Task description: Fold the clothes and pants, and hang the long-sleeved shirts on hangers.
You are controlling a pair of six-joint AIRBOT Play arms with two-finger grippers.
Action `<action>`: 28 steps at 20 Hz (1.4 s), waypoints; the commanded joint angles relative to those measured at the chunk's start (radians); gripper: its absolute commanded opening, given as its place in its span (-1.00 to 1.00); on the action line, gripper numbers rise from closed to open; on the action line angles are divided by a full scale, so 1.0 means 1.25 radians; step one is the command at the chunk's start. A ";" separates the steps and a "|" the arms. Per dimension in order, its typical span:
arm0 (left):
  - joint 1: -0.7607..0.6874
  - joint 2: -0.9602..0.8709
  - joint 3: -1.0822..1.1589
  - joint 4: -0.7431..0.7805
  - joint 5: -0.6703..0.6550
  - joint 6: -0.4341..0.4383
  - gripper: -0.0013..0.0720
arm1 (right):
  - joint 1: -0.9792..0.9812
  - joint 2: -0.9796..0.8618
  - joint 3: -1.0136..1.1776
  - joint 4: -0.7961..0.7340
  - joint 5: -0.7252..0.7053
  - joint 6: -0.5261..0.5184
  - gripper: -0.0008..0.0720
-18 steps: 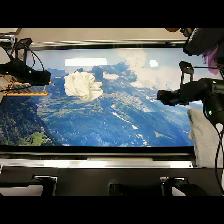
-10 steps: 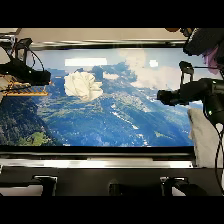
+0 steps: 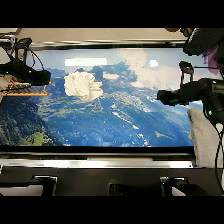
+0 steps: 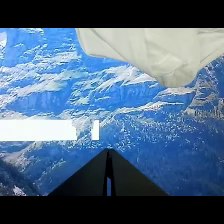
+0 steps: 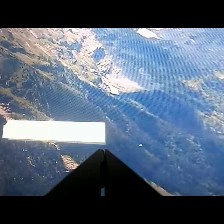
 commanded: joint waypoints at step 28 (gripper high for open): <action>-0.182 -0.205 0.090 -0.224 -0.037 -0.107 -0.93 | 0.001 0.000 0.001 0.000 0.000 0.000 -0.88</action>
